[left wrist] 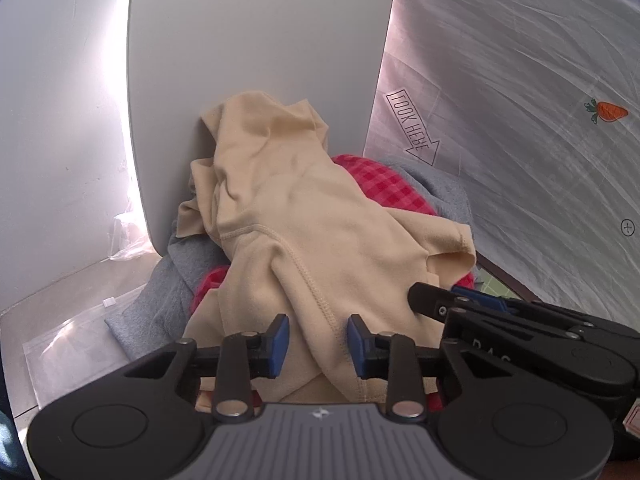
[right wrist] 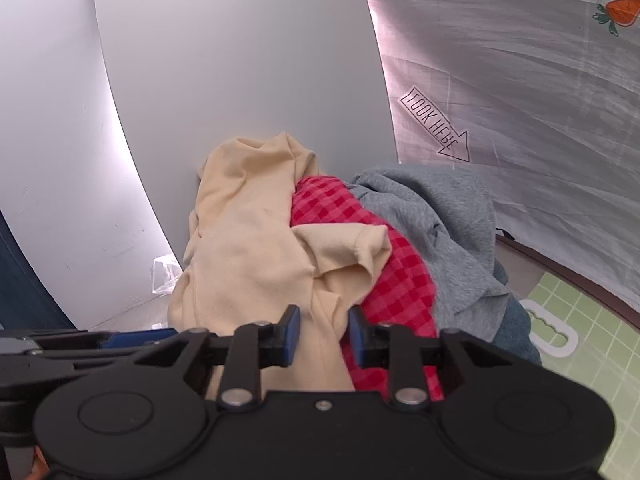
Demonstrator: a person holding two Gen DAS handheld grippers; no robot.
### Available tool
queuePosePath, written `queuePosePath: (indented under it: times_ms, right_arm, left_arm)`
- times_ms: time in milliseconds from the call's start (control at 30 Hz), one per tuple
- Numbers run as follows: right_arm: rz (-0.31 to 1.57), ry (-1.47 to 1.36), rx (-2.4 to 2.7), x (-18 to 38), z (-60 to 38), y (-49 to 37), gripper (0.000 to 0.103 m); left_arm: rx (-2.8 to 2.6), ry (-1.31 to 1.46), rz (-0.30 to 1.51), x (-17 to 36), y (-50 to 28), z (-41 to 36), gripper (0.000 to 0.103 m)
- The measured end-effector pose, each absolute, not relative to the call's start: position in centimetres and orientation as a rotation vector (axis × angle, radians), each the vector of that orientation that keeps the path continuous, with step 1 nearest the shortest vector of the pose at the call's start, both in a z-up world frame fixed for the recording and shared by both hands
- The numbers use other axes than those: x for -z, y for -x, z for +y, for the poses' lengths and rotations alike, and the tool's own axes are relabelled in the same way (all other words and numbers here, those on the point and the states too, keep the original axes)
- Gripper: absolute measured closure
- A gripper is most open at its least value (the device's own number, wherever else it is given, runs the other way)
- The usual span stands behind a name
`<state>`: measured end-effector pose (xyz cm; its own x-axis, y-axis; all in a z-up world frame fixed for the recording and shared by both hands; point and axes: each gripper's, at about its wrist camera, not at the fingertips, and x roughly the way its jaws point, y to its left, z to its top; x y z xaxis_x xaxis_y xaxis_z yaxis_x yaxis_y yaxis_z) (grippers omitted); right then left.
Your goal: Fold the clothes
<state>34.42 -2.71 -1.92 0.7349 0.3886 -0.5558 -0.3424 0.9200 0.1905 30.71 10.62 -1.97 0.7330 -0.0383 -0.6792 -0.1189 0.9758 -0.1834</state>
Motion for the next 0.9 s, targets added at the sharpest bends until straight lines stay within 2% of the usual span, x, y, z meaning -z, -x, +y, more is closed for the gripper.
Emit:
queuePosePath:
  times_ms: [67, 167, 267, 567, 900]
  right_arm:
    - [0.606, -0.060, -0.398, 1.7, -2.4, -34.3, 0.097]
    - [0.584, -0.047, -0.406, 1.4, -2.4, -33.6, 0.099]
    - [0.553, -0.014, -0.401, 1.3, -2.6, -32.2, 0.100]
    - [0.512, -0.052, -0.334, -0.2, -5.9, -26.7, 0.100]
    - [0.499, -0.103, -0.149, -0.2, -15.8, -14.2, 0.103]
  left_arm:
    - [-0.036, 0.232, 0.749, 2.1, -31.0, 10.6, 0.082]
    - [-0.033, 0.233, 0.731, 2.0, -30.6, 10.6, 0.093]
    - [-0.022, 0.235, 0.709, 1.6, -29.9, 10.5, 0.097]
    - [0.036, 0.159, 0.654, -0.3, -25.4, 7.8, 0.098]
    - [0.200, 0.036, 0.664, -1.5, -16.2, -1.7, 0.098]
